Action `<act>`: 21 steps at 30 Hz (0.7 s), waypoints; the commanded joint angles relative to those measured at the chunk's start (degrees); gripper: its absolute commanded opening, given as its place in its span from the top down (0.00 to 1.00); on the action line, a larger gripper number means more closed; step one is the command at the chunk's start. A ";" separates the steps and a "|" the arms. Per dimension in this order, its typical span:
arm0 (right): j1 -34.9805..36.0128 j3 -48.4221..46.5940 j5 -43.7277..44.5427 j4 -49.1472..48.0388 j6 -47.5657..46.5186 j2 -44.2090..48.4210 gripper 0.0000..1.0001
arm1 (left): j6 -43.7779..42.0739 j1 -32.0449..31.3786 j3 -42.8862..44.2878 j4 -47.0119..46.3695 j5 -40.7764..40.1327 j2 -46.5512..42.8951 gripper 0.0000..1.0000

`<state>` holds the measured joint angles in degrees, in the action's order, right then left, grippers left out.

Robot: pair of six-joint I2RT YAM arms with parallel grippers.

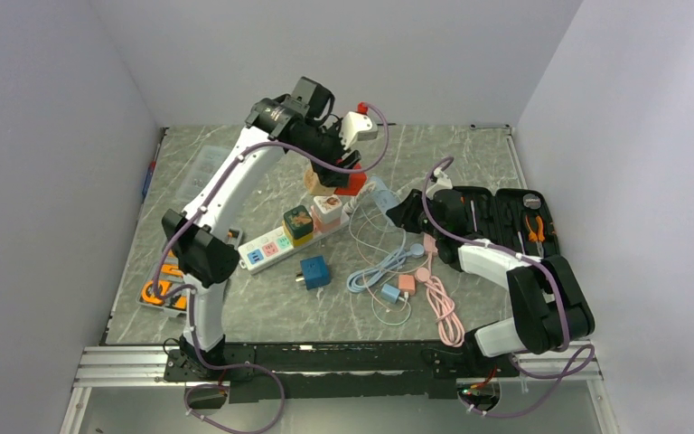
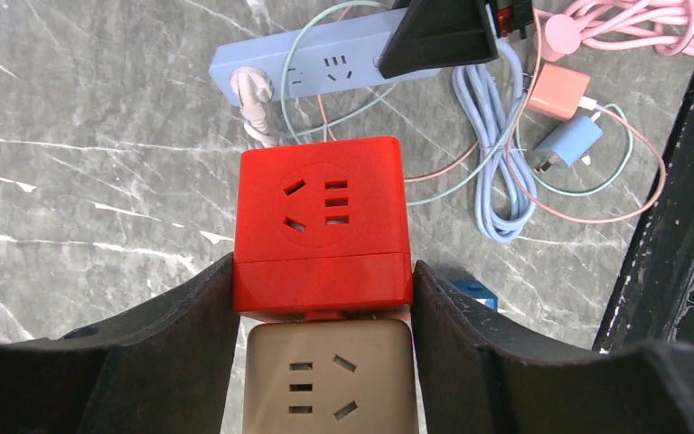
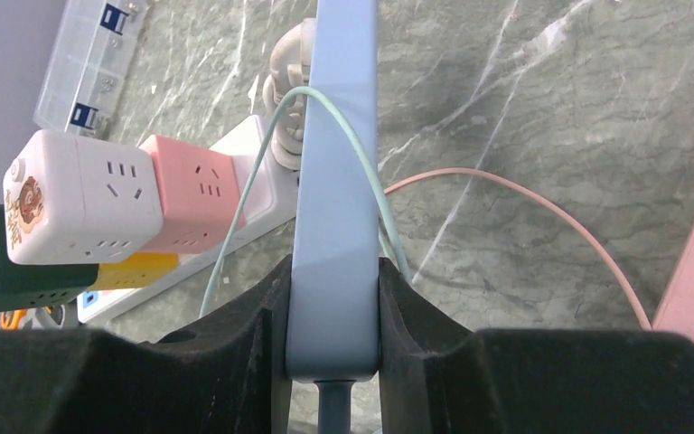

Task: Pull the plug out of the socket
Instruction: Remove the plug from the socket, then place the plug at the corner of the board.

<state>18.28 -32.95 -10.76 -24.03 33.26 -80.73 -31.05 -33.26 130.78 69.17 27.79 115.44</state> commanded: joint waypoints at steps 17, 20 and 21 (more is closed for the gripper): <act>-1.22 -2.98 -9.52 -9.16 3.33 -1.61 1.00 | -6.40 -9.53 -31.75 -4.01 6.84 -16.06 1.00; -1.21 -3.25 -9.35 -8.52 3.13 -1.22 1.00 | -7.53 -11.24 -40.68 -8.48 7.13 -21.37 1.00; -1.23 -3.26 -9.34 -8.50 3.13 -1.22 1.00 | -8.02 -12.15 -43.80 -10.16 6.79 -22.74 1.00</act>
<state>16.95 -33.12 -17.50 -27.88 36.25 -83.24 -36.12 -43.77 93.67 65.34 31.79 102.50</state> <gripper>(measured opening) 0.338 0.656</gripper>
